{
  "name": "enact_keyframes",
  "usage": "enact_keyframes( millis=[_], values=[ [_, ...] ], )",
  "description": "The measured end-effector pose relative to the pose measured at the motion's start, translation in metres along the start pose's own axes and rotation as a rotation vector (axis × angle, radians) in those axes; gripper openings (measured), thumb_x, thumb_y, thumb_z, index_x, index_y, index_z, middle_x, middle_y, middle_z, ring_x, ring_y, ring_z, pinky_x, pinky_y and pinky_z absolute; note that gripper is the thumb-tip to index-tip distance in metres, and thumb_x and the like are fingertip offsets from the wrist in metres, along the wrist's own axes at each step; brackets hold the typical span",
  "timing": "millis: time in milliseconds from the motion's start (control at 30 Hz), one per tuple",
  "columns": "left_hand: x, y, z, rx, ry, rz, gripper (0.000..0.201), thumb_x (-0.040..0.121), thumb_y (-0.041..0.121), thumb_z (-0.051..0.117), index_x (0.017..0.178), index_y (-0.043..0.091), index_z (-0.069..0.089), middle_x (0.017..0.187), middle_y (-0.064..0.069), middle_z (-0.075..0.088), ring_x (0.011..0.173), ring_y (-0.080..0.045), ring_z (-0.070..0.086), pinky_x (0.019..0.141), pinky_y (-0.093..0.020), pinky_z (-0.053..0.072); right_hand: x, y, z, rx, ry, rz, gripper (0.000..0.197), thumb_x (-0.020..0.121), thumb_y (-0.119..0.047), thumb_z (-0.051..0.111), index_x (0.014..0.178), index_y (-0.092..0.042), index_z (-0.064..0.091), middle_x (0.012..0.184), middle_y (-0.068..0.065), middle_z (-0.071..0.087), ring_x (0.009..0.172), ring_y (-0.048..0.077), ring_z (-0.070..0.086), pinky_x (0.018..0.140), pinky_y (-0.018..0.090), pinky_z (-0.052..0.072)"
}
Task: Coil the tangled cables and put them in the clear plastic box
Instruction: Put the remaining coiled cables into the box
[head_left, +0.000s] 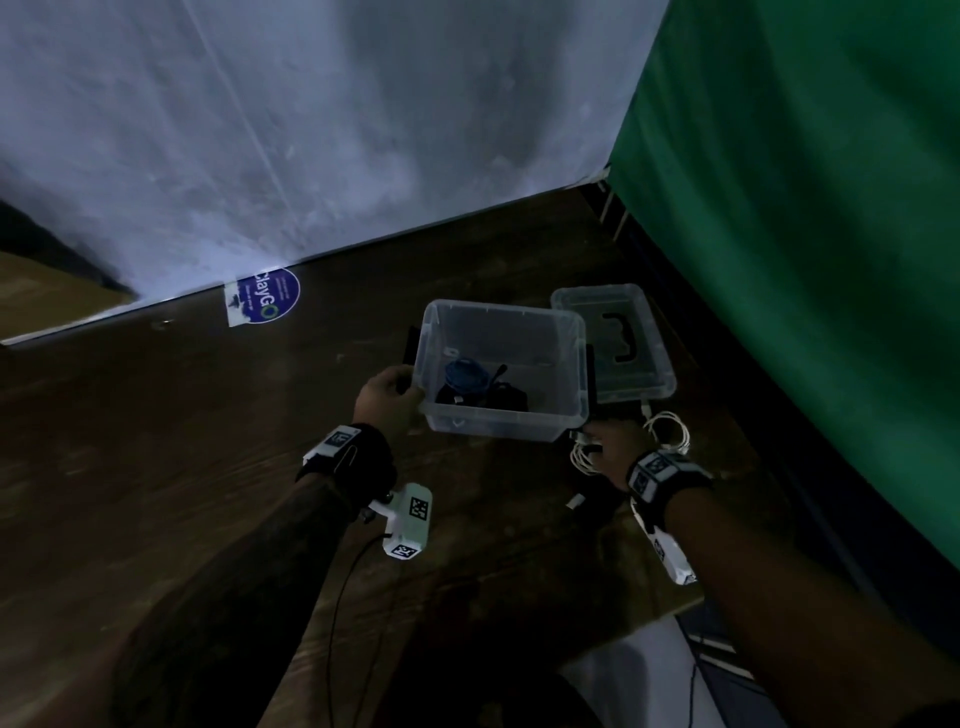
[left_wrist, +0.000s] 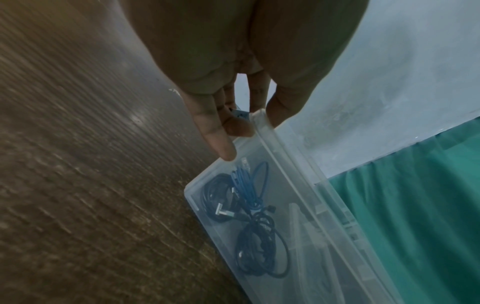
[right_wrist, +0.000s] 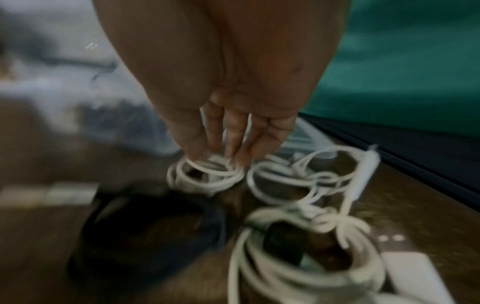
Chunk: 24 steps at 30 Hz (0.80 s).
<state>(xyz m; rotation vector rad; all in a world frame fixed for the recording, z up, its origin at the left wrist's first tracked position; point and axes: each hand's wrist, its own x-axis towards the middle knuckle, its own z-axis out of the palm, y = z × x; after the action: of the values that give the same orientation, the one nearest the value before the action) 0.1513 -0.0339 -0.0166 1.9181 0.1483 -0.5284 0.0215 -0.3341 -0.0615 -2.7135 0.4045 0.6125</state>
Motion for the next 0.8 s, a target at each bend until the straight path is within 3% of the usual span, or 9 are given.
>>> enact_keyframes(
  millis=[67, 167, 267, 400, 533, 600, 667, 733, 800],
  values=[
    [0.000, 0.000, 0.000, -0.018, -0.005, -0.013, 0.020, 0.091, 0.014, 0.060, 0.110, 0.023, 0.062, 0.107, -0.008, 0.066, 0.081, -0.023, 0.068, 0.066, -0.037, 0.060, 0.003, -0.005, 0.003, -0.140, 0.014, -0.003, 0.027, 0.092, -0.028, 0.058, 0.117, -0.018, 0.065, 0.121, 0.008, 0.065, 0.110, 0.029, 0.061, 0.092, 0.038, 0.050],
    [0.001, 0.001, -0.002, -0.035, -0.019, -0.041, 0.026, 0.092, 0.013, 0.060, 0.117, 0.019, 0.061, 0.110, -0.008, 0.064, 0.080, -0.021, 0.068, 0.059, -0.032, 0.060, 0.004, -0.008, -0.004, -0.154, 0.024, 0.014, 0.024, 0.095, -0.032, 0.055, 0.107, -0.018, 0.070, 0.112, 0.008, 0.069, 0.104, 0.029, 0.064, 0.083, 0.032, 0.049],
    [0.002, 0.001, -0.002, -0.045, -0.036, -0.059, 0.027, 0.092, 0.012, 0.060, 0.118, 0.018, 0.061, 0.109, -0.009, 0.065, 0.079, -0.021, 0.068, 0.059, -0.032, 0.060, -0.004, 0.000, -0.024, -0.022, 0.100, 0.060, 0.029, 0.098, -0.032, 0.055, 0.100, -0.008, 0.072, 0.106, 0.014, 0.071, 0.099, 0.030, 0.065, 0.079, 0.030, 0.046],
    [0.001, 0.001, -0.001, -0.048, -0.029, -0.054, 0.027, 0.092, 0.011, 0.058, 0.118, 0.018, 0.060, 0.108, -0.008, 0.064, 0.077, -0.020, 0.067, 0.056, -0.030, 0.059, -0.018, 0.021, -0.074, 0.291, 0.298, 0.205, 0.022, 0.092, -0.019, 0.063, 0.108, -0.005, 0.071, 0.110, 0.019, 0.070, 0.100, 0.033, 0.065, 0.087, 0.037, 0.051],
    [0.001, 0.001, -0.001, -0.060, -0.038, -0.054, 0.027, 0.093, 0.011, 0.057, 0.118, 0.020, 0.060, 0.110, -0.008, 0.064, 0.080, -0.022, 0.068, 0.058, -0.033, 0.059, -0.019, -0.007, -0.117, 0.419, 0.488, 0.064, 0.018, 0.089, -0.016, 0.068, 0.104, -0.006, 0.071, 0.097, 0.010, 0.070, 0.086, 0.021, 0.061, 0.077, 0.028, 0.046],
    [0.001, 0.000, 0.000, -0.070, -0.040, -0.062, 0.026, 0.092, 0.011, 0.058, 0.115, 0.022, 0.061, 0.110, -0.007, 0.065, 0.081, -0.023, 0.068, 0.055, -0.030, 0.057, -0.011, -0.038, -0.123, 0.359, 0.447, -0.058, 0.014, 0.089, -0.018, 0.068, 0.098, -0.008, 0.071, 0.089, 0.004, 0.066, 0.082, 0.017, 0.059, 0.072, 0.023, 0.041],
    [0.000, 0.000, 0.000, -0.075, -0.048, -0.065, 0.026, 0.092, 0.011, 0.058, 0.115, 0.023, 0.061, 0.110, -0.007, 0.064, 0.083, -0.024, 0.069, 0.058, -0.032, 0.058, -0.001, -0.069, -0.123, 0.248, 0.381, -0.162, 0.012, 0.090, -0.021, 0.066, 0.093, -0.010, 0.070, 0.089, 0.002, 0.067, 0.083, 0.017, 0.062, 0.071, 0.025, 0.044],
    [-0.001, -0.001, -0.001, -0.071, -0.032, -0.054, 0.025, 0.091, 0.012, 0.060, 0.113, 0.024, 0.062, 0.111, -0.007, 0.065, 0.086, -0.026, 0.069, 0.065, -0.039, 0.060, 0.006, -0.096, -0.120, -0.005, 0.276, -0.187, 0.016, 0.094, -0.026, 0.060, 0.101, -0.015, 0.070, 0.101, 0.005, 0.069, 0.096, 0.024, 0.065, 0.082, 0.031, 0.050],
    [-0.001, -0.003, -0.001, -0.052, -0.025, -0.029, 0.024, 0.090, 0.013, 0.060, 0.110, 0.026, 0.062, 0.111, -0.007, 0.066, 0.089, -0.026, 0.069, 0.073, -0.046, 0.060, 0.013, -0.111, -0.116, -0.285, 0.107, -0.160, 0.027, 0.099, -0.030, 0.052, 0.117, -0.017, 0.067, 0.120, 0.006, 0.064, 0.112, 0.026, 0.060, 0.095, 0.034, 0.044]
  ],
)
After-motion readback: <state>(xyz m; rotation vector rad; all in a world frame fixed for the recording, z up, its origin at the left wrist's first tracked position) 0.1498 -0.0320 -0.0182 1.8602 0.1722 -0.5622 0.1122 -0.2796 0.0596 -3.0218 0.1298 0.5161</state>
